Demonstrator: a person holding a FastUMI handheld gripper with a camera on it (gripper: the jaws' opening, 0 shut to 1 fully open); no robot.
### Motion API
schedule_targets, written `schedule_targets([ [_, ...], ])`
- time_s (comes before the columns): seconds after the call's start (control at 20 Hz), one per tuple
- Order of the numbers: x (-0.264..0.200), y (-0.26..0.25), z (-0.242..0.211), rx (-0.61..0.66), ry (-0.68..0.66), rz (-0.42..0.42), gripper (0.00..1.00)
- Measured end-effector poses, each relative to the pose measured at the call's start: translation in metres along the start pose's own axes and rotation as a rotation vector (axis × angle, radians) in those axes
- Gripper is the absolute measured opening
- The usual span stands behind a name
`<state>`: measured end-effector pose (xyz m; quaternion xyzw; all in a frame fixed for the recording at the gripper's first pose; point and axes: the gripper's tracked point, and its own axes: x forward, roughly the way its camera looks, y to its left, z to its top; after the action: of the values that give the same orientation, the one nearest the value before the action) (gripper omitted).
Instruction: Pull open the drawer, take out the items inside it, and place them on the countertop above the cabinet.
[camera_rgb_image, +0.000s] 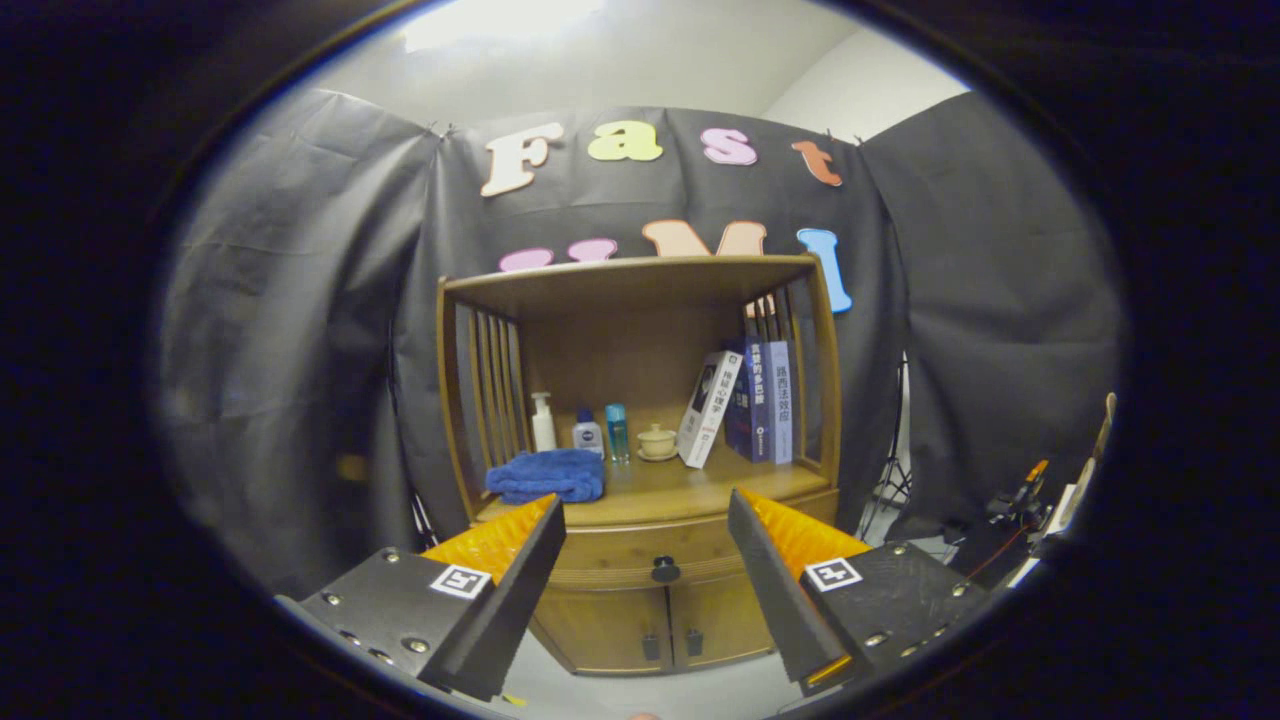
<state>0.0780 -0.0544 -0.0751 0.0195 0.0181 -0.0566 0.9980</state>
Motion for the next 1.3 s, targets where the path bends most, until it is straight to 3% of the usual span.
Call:
schedule_targets([
  [0.55,0.083,-0.001,-0.117,-0.048,0.132,0.079,0.99],
  [0.75,0.109,-0.008,-0.157,0.011,0.17,0.08,0.99],
  [1.1,0.153,0.007,-0.204,-0.103,0.152,0.141,0.99],
  [1.3,0.178,0.002,-0.223,-0.083,0.167,0.107,0.99],
])
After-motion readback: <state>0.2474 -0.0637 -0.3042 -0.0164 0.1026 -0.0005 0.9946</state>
